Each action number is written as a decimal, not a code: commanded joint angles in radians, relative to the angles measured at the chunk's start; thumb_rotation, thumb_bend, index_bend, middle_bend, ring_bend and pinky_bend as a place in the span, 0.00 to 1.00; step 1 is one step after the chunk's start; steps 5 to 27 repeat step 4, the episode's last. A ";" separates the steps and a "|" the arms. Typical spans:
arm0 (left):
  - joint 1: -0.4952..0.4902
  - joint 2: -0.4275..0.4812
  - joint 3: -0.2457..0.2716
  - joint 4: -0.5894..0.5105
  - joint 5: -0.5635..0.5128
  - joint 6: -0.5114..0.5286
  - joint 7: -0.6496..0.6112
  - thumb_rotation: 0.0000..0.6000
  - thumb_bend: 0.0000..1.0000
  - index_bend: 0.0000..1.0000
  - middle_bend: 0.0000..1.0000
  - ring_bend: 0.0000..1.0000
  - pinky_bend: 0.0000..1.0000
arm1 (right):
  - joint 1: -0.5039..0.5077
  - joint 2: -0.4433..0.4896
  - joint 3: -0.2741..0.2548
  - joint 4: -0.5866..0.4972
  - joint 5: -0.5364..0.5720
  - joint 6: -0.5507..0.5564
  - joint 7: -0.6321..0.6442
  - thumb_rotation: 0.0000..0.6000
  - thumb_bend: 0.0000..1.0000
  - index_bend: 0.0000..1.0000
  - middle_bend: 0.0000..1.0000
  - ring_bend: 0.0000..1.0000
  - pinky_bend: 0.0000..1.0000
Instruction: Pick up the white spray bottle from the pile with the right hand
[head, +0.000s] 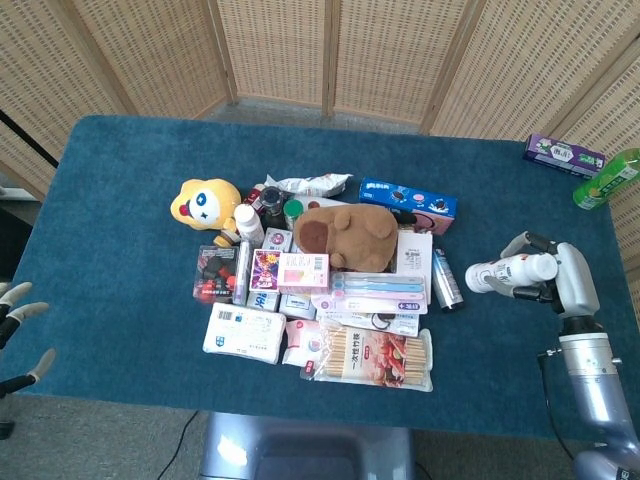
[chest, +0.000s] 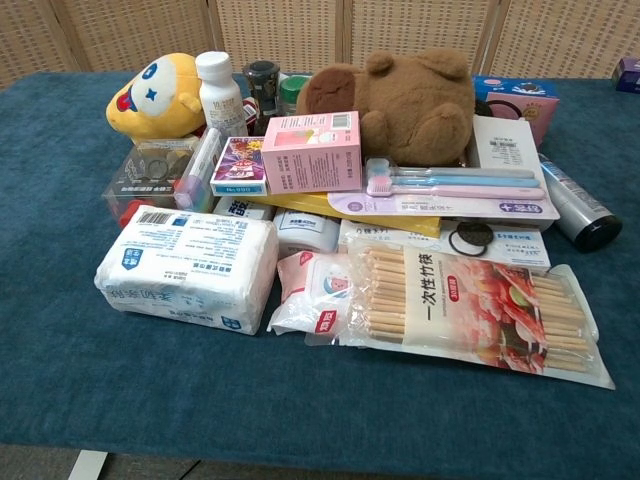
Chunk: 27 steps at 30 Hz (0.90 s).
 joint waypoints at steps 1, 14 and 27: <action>0.000 -0.001 0.000 0.003 0.000 -0.001 -0.002 0.86 0.36 0.27 0.15 0.09 0.00 | -0.001 0.006 -0.004 -0.013 -0.002 0.002 -0.012 1.00 0.14 0.78 1.00 1.00 0.76; -0.001 0.000 -0.001 0.005 0.003 0.001 -0.004 0.86 0.36 0.28 0.15 0.09 0.00 | 0.000 0.003 -0.009 -0.017 0.000 0.002 -0.021 1.00 0.14 0.77 1.00 1.00 0.76; -0.001 0.000 -0.001 0.005 0.003 0.001 -0.004 0.86 0.36 0.28 0.15 0.09 0.00 | 0.000 0.003 -0.009 -0.017 0.000 0.002 -0.021 1.00 0.14 0.77 1.00 1.00 0.76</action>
